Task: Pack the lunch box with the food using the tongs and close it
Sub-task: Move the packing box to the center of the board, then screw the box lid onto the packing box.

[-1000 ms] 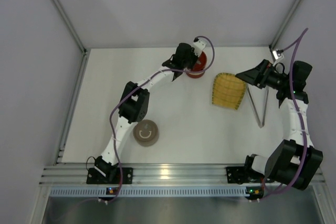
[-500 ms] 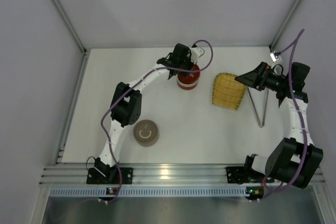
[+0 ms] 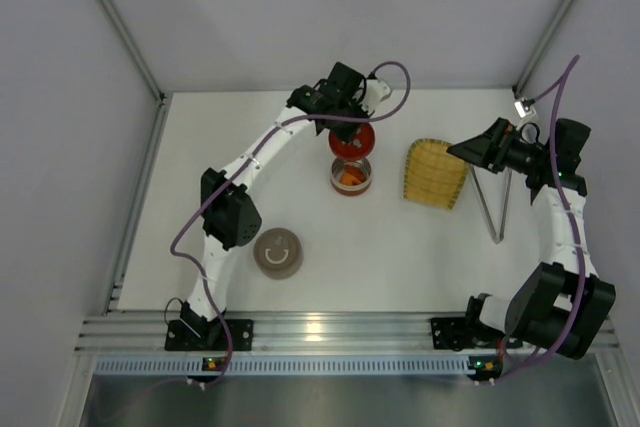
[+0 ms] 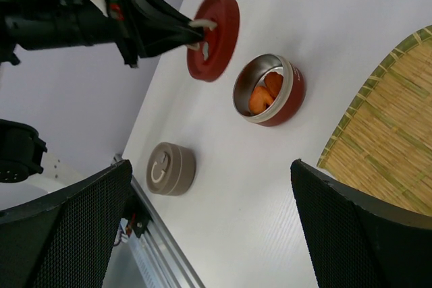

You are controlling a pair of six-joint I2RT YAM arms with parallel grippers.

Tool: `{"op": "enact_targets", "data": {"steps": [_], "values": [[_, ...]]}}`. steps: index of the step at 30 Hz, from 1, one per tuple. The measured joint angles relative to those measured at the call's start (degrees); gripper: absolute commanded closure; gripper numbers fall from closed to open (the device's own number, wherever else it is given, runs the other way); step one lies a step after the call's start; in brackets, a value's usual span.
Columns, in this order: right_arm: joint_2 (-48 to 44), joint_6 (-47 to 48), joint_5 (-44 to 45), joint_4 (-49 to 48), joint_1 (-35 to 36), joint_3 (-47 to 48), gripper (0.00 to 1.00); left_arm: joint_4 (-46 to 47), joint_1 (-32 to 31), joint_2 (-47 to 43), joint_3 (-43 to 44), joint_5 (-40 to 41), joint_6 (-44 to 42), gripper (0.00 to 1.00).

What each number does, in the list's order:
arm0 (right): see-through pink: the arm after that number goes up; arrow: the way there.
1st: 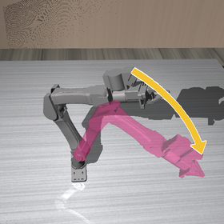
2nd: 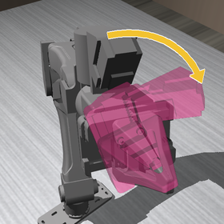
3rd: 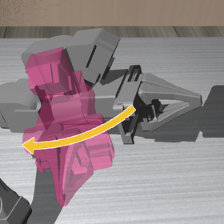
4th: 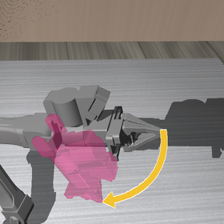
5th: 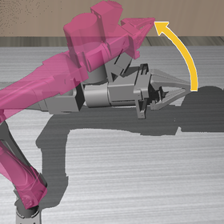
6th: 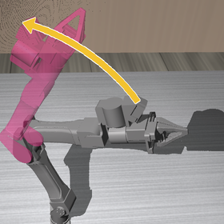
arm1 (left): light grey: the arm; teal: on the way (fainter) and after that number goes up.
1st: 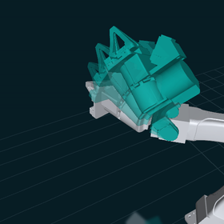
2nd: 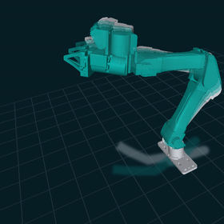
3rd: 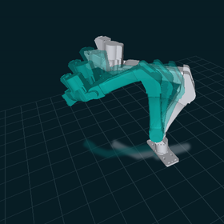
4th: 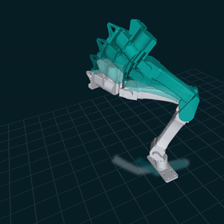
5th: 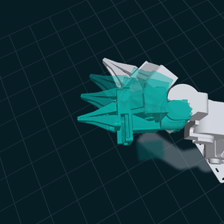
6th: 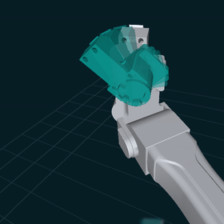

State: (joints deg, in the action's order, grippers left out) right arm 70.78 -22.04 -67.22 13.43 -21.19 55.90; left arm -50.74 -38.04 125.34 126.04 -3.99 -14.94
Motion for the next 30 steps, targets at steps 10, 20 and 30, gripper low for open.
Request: {"op": "enact_targets", "data": {"steps": [10, 20, 30], "values": [[0.0, 0.6, 0.1, 0.9, 0.0, 0.0, 0.01, -9.6, 0.2, 4.9, 11.1, 2.0, 2.9, 1.00], [0.0, 1.5, 0.1, 1.4, 0.0, -0.3, 0.00, -10.1, 0.4, 6.5, 4.6, 13.3, 25.9, 1.00], [0.0, 2.1, 0.1, 2.6, 0.0, -0.8, 0.01, -7.3, -0.1, 3.9, -1.2, 15.2, 43.9, 1.00]]}}
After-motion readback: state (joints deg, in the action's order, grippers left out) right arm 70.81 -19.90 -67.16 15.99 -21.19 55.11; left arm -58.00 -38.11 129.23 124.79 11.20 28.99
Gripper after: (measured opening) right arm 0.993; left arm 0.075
